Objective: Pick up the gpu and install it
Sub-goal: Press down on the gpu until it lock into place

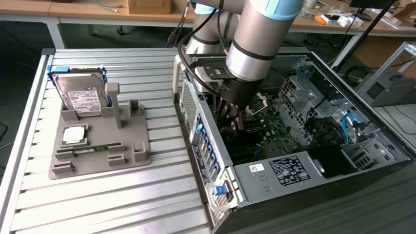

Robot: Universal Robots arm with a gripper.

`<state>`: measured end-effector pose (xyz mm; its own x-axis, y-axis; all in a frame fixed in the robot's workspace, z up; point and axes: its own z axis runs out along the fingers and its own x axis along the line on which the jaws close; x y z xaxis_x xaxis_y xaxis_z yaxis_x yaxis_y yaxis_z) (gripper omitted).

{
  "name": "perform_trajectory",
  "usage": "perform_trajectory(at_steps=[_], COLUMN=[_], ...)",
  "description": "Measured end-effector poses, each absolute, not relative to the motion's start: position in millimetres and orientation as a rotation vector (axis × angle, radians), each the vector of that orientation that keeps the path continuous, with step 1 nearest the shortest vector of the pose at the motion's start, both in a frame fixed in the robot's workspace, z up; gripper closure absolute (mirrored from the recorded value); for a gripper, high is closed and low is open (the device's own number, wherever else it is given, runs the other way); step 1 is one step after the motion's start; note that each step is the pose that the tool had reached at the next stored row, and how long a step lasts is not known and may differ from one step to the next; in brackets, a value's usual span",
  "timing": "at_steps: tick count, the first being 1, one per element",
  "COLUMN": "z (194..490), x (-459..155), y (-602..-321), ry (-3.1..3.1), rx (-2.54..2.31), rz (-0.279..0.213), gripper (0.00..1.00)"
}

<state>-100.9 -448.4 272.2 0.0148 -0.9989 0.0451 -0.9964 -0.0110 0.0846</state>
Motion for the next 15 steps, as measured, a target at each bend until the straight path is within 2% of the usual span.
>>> perform_trajectory(at_steps=[15], z=[283], x=[-84], y=[-448], ry=[-2.141], rx=[2.169], rz=[-0.044], gripper=[0.89])
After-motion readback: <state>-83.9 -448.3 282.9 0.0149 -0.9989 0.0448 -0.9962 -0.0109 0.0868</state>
